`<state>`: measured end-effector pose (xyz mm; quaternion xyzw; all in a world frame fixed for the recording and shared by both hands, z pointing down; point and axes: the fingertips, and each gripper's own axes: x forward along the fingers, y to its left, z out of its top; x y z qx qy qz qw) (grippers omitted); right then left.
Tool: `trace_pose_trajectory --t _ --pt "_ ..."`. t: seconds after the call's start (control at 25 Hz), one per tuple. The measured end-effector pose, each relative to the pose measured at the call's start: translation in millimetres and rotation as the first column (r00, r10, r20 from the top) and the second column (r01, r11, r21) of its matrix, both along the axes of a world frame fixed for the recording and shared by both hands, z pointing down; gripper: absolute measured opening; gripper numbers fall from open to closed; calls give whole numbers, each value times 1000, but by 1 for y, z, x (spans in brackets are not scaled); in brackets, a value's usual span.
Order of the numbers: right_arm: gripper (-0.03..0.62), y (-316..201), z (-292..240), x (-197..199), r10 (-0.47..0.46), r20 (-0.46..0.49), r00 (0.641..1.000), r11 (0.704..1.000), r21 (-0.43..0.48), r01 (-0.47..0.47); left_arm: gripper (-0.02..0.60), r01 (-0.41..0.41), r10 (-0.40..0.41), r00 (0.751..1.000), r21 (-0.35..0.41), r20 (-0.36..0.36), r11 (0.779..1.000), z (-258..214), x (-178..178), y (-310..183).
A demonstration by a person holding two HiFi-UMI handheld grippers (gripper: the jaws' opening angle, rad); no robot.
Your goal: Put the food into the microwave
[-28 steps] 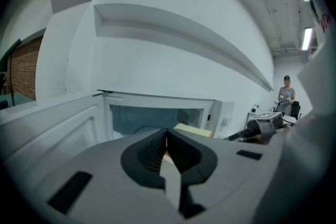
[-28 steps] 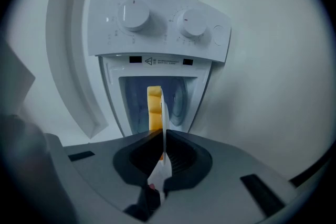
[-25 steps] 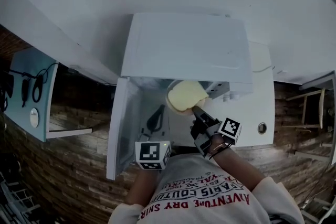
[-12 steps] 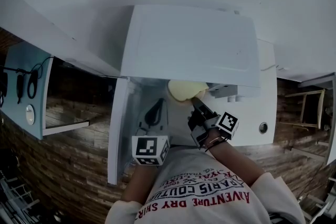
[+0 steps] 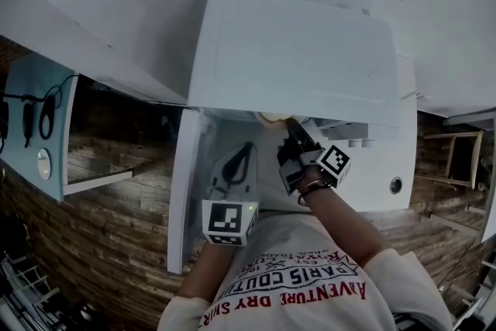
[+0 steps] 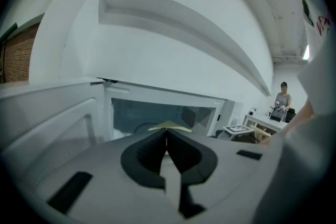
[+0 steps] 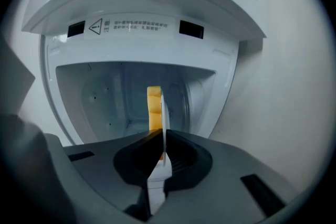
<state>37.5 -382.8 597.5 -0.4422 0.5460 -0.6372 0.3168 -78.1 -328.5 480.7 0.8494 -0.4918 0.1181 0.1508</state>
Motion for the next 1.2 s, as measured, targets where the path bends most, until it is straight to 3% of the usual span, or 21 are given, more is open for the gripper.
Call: trace_pose_trajectory --t 0.16,0.56,0.88,0.96,1.04,1.12,1.2 --pt "23 -12 4 -3 34 6 999 999 7 -34 6 -4 4 1000 2 -3 1000 -1 -1 -1" --pt "23 -29 12 -2 64 -80 995 998 -16 -66 6 -5 6 1000 -11 4 1000 -3 -9 1" --pt "39 -32 7 -7 -33 -222 975 999 -26 28 6 -16 15 1000 -18 -11 1000 -3 -7 -1" --pt "75 -30 2 -11 -86 -303 949 996 -5 88 6 -18 18 1000 -17 -15 1000 -4 -7 -1" --pt "166 -29 -5 -16 -143 -393 908 985 29 168 6 -20 20 1000 -13 -19 1000 -4 -7 -2" --pt "224 -29 -8 -22 -208 -475 855 966 36 256 6 -19 18 999 -10 -26 1000 -4 -6 -4" --pt "236 -26 -7 -28 -292 -555 779 935 7 356 6 -16 16 999 -7 -38 1000 -6 -6 -5"
